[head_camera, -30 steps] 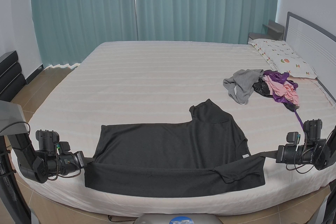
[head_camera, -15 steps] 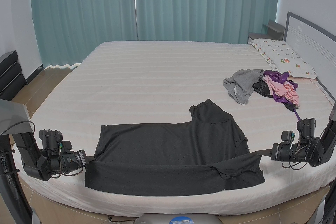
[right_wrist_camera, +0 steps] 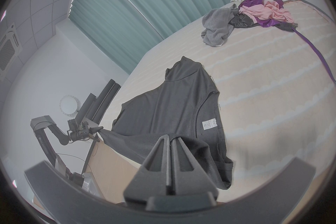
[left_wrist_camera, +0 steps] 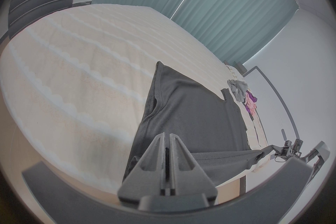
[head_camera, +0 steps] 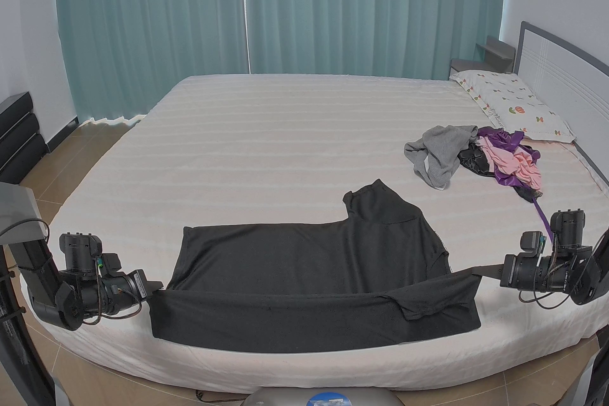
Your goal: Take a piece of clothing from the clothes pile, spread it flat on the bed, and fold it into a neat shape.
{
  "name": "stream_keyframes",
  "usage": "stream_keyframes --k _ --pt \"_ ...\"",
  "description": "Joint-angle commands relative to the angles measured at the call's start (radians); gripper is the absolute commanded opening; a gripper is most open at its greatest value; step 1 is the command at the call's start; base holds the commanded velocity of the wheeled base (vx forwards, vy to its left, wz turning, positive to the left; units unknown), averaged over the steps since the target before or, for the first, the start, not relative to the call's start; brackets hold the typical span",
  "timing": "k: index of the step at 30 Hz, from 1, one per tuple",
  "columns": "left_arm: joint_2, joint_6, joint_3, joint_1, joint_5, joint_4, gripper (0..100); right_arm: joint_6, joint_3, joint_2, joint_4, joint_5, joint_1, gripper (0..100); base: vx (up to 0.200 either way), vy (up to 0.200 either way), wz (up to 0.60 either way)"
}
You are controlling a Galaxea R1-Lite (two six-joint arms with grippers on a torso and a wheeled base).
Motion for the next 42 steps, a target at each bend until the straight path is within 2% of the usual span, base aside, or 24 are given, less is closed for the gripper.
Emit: stream_keyframes --k 1,15,23,24,25,26,29,34,39,41,42 --pt "0.028 0.0 -0.017 -0.004 0.0 -0.002 0 0.001 -0.017 0.024 -0.002 -0.002 0.001 0 0.0 0.0 0.0" --pt "0.2 0.002 -0.172 -0.036 0.001 -0.002 0 0.014 -0.155 0.253 -0.002 -0.013 0.024 0 0.0 0.0 0.0" --pt "0.233 0.002 -0.194 -0.038 0.001 -0.004 0 0.015 -0.219 0.342 -0.003 -0.013 0.022 0 0.0 0.0 0.0" --pt "0.235 0.002 -0.194 -0.039 0.001 -0.004 0 0.014 -0.226 0.348 -0.003 -0.013 0.022 100 0.0 0.0 0.0" --pt "0.233 0.0 -0.194 -0.042 0.001 -0.004 0 0.015 -0.232 0.352 -0.003 -0.013 0.024 100 0.0 0.0 0.0" --pt "0.235 0.0 -0.194 -0.045 0.001 -0.004 100 0.015 -0.235 0.359 -0.003 -0.013 0.024 100 0.0 0.0 0.0" --pt "0.233 -0.014 -0.194 -0.053 0.001 -0.004 100 0.029 -0.247 0.359 -0.005 -0.011 0.022 100 0.0 0.0 0.0" --pt "0.229 -0.061 -0.195 -0.053 0.001 -0.004 100 0.116 -0.189 0.259 -0.01 -0.01 0.028 100 0.0 0.0 0.0" --pt "0.183 -0.158 -0.195 -0.027 0.001 -0.004 100 0.222 -0.083 0.139 -0.022 -0.013 0.088 100 0.0 0.0 0.0" --pt "0.135 -0.213 -0.166 0.001 -0.011 -0.004 100 0.319 -0.02 0.096 -0.043 -0.031 0.142 100 0.0 0.0 0.0" --pt "0.135 -0.213 -0.166 0.001 -0.011 -0.004 100 0.319 -0.02 0.096 -0.043 -0.031 0.142 100 0.0 0.0 0.0"
